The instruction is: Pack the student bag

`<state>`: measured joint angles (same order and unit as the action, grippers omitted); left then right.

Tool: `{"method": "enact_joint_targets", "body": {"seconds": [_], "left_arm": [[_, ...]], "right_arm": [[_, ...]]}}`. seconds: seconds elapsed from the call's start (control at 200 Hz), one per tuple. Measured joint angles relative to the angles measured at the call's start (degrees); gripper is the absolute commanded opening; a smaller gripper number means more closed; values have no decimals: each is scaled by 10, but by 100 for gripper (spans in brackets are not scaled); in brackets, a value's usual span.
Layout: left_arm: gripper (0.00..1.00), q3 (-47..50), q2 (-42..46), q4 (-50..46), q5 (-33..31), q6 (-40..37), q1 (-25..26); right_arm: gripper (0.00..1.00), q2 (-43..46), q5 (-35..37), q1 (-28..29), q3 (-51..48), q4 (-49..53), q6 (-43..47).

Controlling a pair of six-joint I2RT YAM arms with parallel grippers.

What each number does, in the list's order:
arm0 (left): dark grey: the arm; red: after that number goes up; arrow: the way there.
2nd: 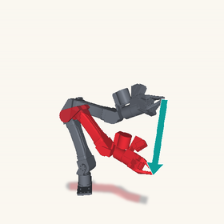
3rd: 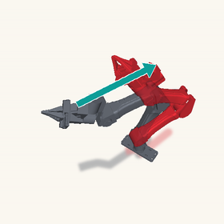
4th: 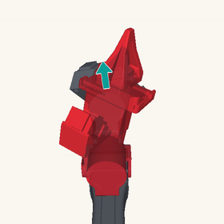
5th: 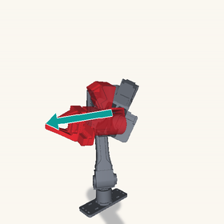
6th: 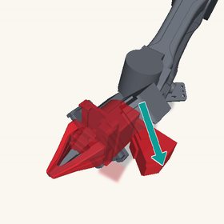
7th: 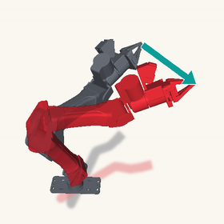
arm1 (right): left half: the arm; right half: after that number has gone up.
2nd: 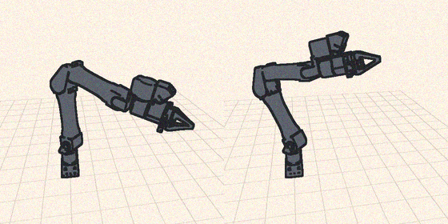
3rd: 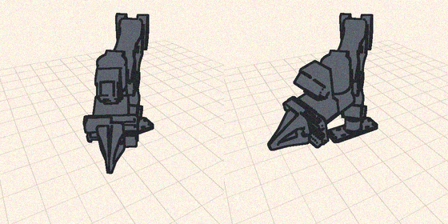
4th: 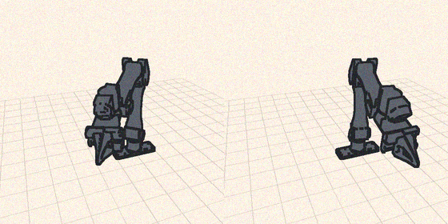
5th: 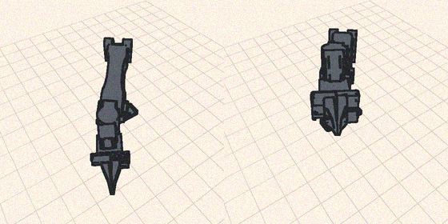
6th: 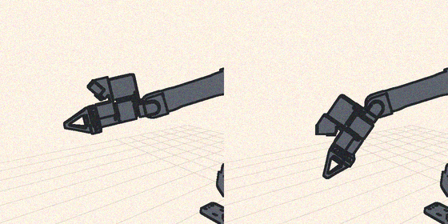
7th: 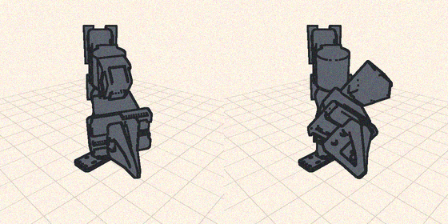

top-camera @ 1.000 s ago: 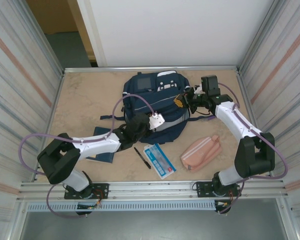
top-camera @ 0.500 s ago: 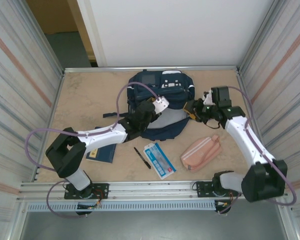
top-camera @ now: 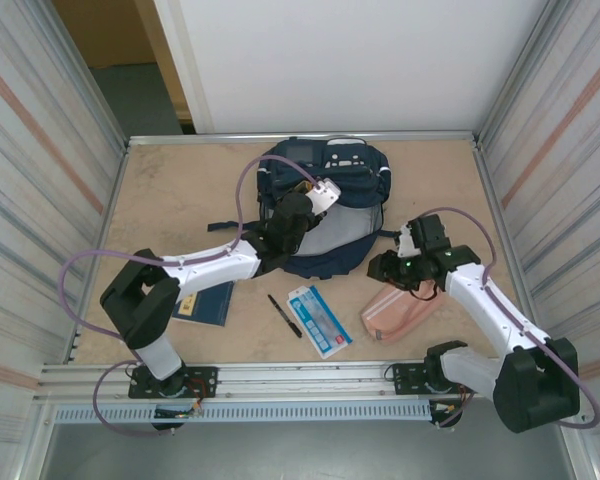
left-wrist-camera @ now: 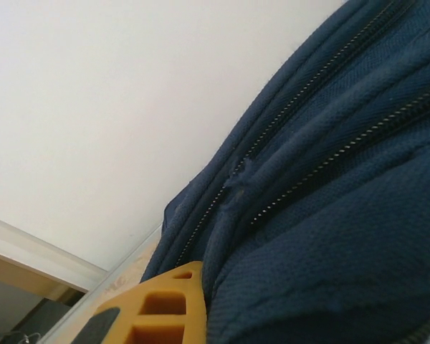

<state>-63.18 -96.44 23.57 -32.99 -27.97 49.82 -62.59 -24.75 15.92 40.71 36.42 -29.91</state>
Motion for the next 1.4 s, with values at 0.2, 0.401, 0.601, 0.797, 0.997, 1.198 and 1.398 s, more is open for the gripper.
{"method": "enact_joint_targets", "body": {"seconds": [0.2, 0.401, 0.601, 0.797, 0.997, 1.198, 1.398], "left_arm": [[35, 44, 10, -28, 56, 117, 0], [46, 142, 22, -43, 131, 176, 11], [61, 168, 93, -130, 161, 212, 32], [80, 207, 264, -201, 191, 293, 35], [99, 258, 425, -356, 210, 426, -33], [99, 309, 510, -476, 254, 515, -211], [99, 358, 549, -534, 252, 577, -312]], "right_arm": [[45, -1, 78, 20, 8, 0, 11], [45, 11, 122, -4, 26, -24, 10], [80, -19, 107, -79, 58, -49, -20], [82, -57, 25, -151, 43, -87, -71], [82, -54, 73, -42, 46, -85, -64], [82, -43, 158, 133, 49, -94, -38], [82, -102, 205, 257, 81, -106, -26]]}}
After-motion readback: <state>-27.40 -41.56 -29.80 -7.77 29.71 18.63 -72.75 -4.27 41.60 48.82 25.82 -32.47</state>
